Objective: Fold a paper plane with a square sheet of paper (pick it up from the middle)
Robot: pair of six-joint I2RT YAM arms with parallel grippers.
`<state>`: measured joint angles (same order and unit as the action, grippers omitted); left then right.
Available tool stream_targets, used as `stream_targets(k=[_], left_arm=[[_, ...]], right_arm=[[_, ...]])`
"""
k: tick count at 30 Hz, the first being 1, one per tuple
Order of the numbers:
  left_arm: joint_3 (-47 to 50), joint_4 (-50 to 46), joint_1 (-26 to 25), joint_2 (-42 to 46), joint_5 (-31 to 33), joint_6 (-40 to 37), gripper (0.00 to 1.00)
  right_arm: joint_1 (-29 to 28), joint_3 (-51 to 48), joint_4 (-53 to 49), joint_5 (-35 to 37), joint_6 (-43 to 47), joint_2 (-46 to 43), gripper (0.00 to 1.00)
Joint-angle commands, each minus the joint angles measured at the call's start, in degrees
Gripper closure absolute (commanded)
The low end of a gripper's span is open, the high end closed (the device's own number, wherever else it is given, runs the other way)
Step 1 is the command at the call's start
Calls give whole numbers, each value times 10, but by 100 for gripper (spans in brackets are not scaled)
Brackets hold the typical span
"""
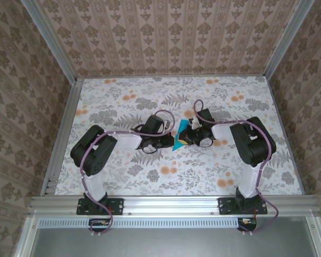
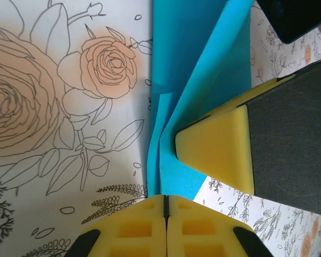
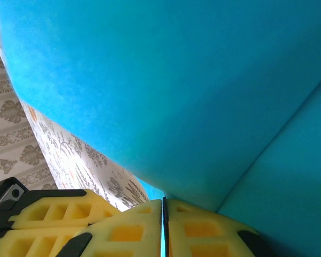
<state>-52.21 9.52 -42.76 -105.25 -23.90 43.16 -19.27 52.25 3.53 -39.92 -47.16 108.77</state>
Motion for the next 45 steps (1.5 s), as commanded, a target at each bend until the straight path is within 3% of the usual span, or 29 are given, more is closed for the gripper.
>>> stream_targets(k=[1,12,21,31,45], left_arm=[[8,33,-6,-6,-16,19,95],[-5,37,-12,-34,-31,25,97],[-22,-52,-13,-43,9,4,98],[-47,-136,-16,-56,28,-6,99],[-68,-169,-17,-63,33,-9,99]], right_arm=[[0,-8,1,-15,-21,-9,88],[1,-10,7,-15,-28,-5,88],[9,0,7,-14,-27,-19,88],[43,52,-78,61,73,-34,87],[9,31,-59,25,92,-18,86]])
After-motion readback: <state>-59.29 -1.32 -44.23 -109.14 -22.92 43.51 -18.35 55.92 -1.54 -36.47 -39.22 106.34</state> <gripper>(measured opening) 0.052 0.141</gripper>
